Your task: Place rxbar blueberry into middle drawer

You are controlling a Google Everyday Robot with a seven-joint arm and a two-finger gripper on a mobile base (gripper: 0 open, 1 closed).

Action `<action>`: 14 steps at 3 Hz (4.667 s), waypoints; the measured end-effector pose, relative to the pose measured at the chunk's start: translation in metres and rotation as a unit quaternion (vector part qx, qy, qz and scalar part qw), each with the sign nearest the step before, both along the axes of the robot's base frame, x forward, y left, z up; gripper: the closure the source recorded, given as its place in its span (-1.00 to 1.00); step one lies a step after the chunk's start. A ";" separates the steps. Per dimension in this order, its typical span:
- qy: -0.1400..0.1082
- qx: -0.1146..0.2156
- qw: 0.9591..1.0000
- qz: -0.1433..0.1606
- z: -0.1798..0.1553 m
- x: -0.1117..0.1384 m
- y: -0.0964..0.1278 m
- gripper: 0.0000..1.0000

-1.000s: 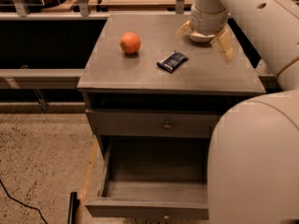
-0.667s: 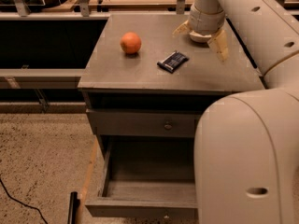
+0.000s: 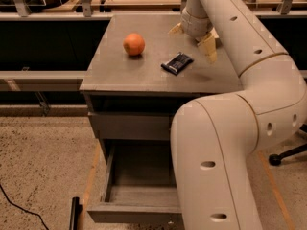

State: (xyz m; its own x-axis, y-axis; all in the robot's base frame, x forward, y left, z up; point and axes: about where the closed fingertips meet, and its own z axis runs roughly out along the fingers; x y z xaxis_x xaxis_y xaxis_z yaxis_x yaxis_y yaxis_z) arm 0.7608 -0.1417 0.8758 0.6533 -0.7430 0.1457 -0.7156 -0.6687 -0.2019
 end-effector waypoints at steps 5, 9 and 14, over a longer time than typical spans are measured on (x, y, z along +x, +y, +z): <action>0.032 -0.021 0.999 0.012 -0.040 0.015 0.027 0.24; 0.025 -0.019 0.999 0.012 -0.037 0.018 0.028 1.00; 0.097 0.263 0.947 -0.158 0.007 -0.103 0.089 1.00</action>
Offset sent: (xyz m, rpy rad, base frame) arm -0.0160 0.0052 -0.0252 -0.1215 0.3808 0.0221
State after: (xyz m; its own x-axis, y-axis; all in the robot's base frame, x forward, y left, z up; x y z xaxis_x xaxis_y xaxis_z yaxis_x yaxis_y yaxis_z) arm 0.6580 -0.0531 0.8825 0.3625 -0.8427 -0.3981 -0.9209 -0.2582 -0.2919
